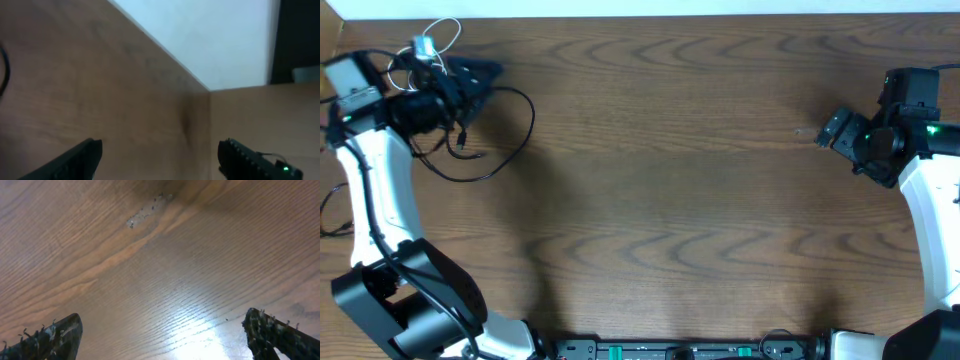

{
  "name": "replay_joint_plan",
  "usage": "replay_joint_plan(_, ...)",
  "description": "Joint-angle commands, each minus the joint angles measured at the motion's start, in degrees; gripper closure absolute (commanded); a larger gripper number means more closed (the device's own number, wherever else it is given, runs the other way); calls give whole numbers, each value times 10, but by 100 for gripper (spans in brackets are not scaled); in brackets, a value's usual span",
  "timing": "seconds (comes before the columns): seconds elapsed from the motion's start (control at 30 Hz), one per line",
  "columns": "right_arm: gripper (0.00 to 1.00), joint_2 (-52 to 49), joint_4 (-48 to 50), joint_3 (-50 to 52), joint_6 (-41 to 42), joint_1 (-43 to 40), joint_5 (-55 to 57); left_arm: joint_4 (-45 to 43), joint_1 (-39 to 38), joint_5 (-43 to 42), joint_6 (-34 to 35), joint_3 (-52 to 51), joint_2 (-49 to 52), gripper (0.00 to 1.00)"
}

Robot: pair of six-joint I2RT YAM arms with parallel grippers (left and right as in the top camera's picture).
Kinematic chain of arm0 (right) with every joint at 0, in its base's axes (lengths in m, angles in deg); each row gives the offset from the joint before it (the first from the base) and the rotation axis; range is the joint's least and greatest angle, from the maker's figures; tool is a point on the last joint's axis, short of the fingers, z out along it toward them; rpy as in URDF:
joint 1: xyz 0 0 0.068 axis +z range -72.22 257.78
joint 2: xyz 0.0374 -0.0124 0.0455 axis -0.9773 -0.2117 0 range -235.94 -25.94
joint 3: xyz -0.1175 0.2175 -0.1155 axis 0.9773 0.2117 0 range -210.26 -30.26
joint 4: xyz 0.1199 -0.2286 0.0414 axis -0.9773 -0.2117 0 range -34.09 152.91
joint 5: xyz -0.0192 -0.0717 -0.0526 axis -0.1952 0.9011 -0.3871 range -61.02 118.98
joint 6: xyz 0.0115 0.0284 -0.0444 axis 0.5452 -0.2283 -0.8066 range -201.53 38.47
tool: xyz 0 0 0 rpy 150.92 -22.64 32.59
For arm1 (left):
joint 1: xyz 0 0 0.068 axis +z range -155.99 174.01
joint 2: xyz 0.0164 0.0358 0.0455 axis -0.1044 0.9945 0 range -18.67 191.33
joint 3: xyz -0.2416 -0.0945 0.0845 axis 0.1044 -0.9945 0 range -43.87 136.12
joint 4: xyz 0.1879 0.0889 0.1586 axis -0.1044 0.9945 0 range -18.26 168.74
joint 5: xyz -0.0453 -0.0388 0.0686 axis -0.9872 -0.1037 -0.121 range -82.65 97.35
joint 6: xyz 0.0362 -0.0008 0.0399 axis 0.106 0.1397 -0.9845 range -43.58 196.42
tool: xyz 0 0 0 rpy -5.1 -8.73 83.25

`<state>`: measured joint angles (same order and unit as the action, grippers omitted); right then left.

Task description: Untangle cables

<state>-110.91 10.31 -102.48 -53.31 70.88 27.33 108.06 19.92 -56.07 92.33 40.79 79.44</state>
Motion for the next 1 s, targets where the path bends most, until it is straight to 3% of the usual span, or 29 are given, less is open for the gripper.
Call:
replay_joint_plan(0.0, 1, 6, 1, -2, -4, -1, 7, 44, -21, 106, -47, 0, -57, 22)
replay_joint_plan(0.37, 1, 6, 1, -2, -4, -1, 7, 201, -163, 357, -99, -1, -241, 22)
replay_joint_plan(0.63, 1, 6, 1, -2, -4, -2, 7, 252, -283, 425, -99, -1, -319, 21)
replay_joint_plan(0.67, 1, 6, 1, -2, -4, -2, 7, 266, -295, 437, -97, -1, -327, 1)
replay_joint_plan(0.97, 1, 6, 1, -2, -4, -2, 7, 382, -318, 451, -75, -18, -420, 0)
